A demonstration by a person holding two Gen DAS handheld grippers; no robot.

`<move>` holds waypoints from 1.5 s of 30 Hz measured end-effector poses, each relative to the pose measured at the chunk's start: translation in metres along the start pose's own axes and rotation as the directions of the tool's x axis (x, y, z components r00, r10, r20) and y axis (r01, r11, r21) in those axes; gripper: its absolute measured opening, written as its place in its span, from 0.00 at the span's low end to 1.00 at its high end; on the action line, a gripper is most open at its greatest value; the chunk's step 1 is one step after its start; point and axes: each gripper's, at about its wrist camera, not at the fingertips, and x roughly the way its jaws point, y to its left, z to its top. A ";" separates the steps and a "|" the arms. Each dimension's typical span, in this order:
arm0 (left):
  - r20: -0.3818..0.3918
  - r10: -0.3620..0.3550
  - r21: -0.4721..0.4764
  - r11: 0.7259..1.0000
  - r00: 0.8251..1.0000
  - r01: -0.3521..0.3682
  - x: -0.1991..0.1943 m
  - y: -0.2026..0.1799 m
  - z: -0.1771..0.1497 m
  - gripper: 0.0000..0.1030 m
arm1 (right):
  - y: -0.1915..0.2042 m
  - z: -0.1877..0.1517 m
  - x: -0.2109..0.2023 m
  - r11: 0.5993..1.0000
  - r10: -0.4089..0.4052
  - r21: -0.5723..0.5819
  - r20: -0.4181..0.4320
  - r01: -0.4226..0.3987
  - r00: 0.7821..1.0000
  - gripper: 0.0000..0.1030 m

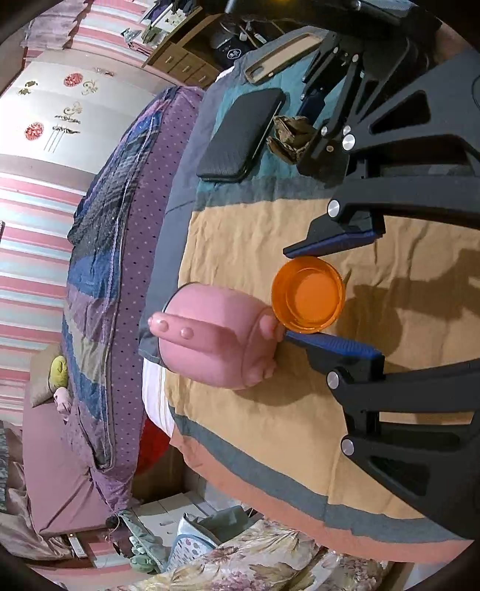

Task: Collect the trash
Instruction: 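Grasp the orange cup with the left gripper while the right grasps the crumpled brown paper, then lift the cup and paper and carry both toward the blue wastebasket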

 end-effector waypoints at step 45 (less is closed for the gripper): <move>0.164 -0.201 0.129 0.975 0.966 0.181 -0.136 -0.133 -0.069 0.37 | -0.102 -0.081 -0.279 0.997 -0.073 0.057 0.319 0.058 0.945 0.47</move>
